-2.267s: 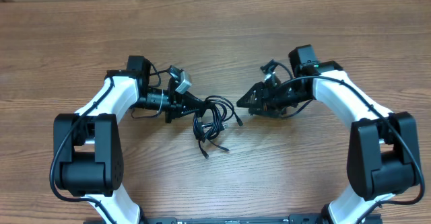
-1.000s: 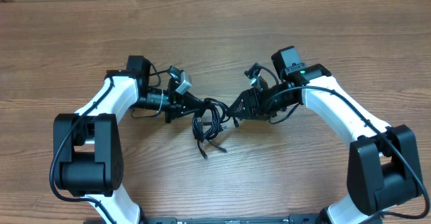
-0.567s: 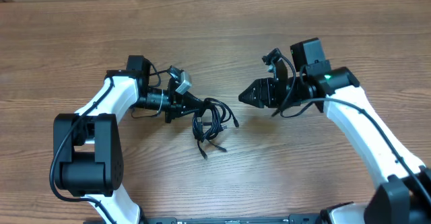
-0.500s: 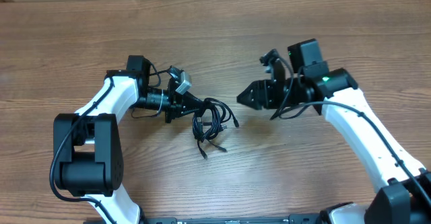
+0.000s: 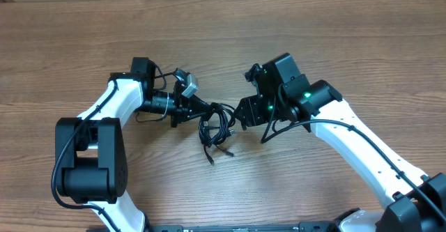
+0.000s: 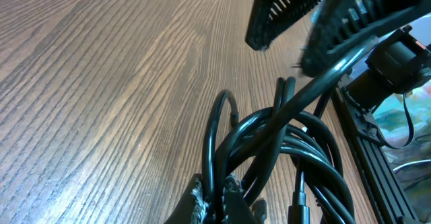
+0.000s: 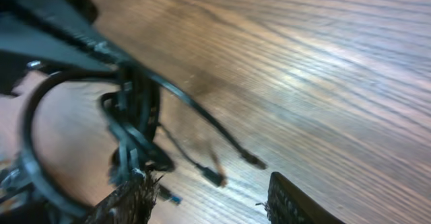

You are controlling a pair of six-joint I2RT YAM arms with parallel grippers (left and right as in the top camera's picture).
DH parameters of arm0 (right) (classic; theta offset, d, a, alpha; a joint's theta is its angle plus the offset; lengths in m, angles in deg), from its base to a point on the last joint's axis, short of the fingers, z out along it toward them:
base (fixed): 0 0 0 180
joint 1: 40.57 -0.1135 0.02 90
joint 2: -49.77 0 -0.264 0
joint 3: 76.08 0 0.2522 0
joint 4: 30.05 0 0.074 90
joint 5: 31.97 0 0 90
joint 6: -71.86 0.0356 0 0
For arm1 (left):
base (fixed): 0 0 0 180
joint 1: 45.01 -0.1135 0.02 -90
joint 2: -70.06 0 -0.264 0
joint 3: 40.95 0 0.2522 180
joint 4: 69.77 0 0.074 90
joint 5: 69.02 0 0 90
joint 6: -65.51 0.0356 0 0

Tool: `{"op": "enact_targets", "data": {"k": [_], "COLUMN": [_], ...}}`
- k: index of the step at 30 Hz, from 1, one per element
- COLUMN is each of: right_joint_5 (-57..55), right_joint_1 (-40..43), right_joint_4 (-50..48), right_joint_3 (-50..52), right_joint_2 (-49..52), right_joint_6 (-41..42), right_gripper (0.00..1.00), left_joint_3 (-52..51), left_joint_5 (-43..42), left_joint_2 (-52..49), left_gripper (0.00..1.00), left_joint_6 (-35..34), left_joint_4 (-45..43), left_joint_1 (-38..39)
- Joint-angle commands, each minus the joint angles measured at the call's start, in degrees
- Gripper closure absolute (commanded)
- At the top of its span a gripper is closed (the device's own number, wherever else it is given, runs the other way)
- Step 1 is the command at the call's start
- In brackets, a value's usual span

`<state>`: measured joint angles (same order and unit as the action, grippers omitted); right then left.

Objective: Untangle cables

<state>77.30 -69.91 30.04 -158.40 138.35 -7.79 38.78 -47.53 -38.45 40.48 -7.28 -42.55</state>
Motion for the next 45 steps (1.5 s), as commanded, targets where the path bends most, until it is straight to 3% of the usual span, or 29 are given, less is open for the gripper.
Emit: {"op": "enact_targets", "data": {"k": [1,7,11,21,28,37,45], "right_joint_5": [-4.4,3.1,2.4,-1.7,-11.4,-27.9,-36.2], "right_joint_1": [-0.3,-0.3,0.7,0.7,-4.4,-11.0,-11.2], "right_joint_4": [-0.6,-0.6,0.8,0.9,0.8,-5.9,-9.4], "right_joint_3": [-0.2,-0.2,-0.7,-2.1,-0.9,-0.7,-0.7], "right_joint_2": [-0.5,-0.6,-0.7,-12.7,-11.0,-3.9,-2.7], "right_joint_6": [2.1,0.7,3.4,1.7,1.2,1.6,3.4], "right_gripper": [0.47,0.46,0.46,0.41,0.42,0.43,0.56], "left_joint_3": [-0.2,-0.2,-0.2,-0.2,-0.2,-0.2,-0.2], "left_joint_5": [-4.8,-4.8,-4.8,-4.6,-6.1,-7.7,-7.8], "left_joint_2": [1.7,1.7,1.7,1.7,1.7,1.7,1.7], "left_gripper": [0.96,0.96,0.96,0.96,0.96,0.96,0.96], "left_joint_6": [4.4,4.0,2.7,-12.0,-24.7,-25.4,-25.4], "left_joint_4": [0.5,0.5,-0.2,-7.3,-10.3,-10.2,-10.2], "left_joint_1": [-0.2,-0.2,-0.2,-0.2,-0.2,-0.2,-0.2]}}
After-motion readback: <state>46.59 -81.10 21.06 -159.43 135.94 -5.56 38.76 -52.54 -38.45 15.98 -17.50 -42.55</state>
